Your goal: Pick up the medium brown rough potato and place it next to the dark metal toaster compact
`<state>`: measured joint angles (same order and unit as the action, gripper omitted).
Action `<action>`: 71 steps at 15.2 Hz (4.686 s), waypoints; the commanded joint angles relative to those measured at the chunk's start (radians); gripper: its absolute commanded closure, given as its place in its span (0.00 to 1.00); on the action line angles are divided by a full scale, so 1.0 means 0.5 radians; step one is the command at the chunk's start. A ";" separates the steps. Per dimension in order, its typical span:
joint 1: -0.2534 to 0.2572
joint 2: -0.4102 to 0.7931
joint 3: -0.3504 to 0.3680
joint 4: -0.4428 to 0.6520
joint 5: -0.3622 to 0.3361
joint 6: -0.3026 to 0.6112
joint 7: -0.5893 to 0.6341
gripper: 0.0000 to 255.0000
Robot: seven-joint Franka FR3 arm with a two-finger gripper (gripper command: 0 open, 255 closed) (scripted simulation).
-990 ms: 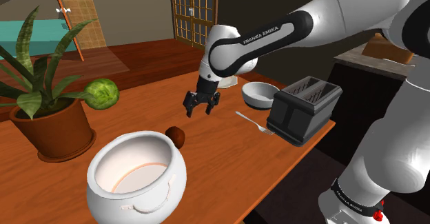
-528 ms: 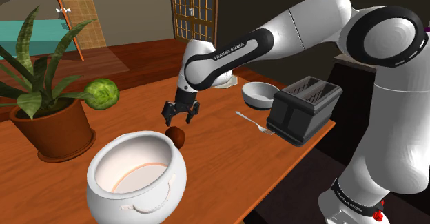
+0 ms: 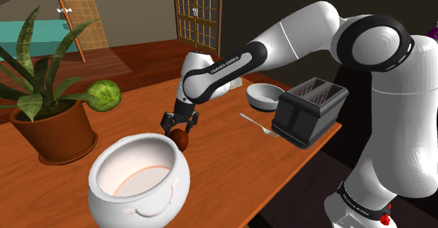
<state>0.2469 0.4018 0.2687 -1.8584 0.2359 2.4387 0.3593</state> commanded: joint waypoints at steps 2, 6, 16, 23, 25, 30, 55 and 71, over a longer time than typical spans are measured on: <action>0.006 0.023 0.000 -0.006 -0.002 0.030 0.000 0.00; 0.006 0.023 0.000 -0.006 -0.002 0.030 0.000 0.00; 0.006 0.023 0.000 -0.007 -0.001 0.031 -0.001 1.00; 0.001 -0.051 0.001 0.031 -0.005 -0.077 0.025 1.00; 0.000 -0.078 0.001 0.048 -0.006 -0.121 0.035 1.00; -0.005 -0.140 0.001 0.100 -0.010 -0.232 0.060 1.00; -0.016 -0.313 -0.003 0.540 -0.048 -0.829 0.198 1.00; -0.005 -0.279 -0.003 0.992 -0.090 -1.237 0.297 1.00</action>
<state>0.2446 0.2627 0.2671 -1.3712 0.1911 1.8292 0.5062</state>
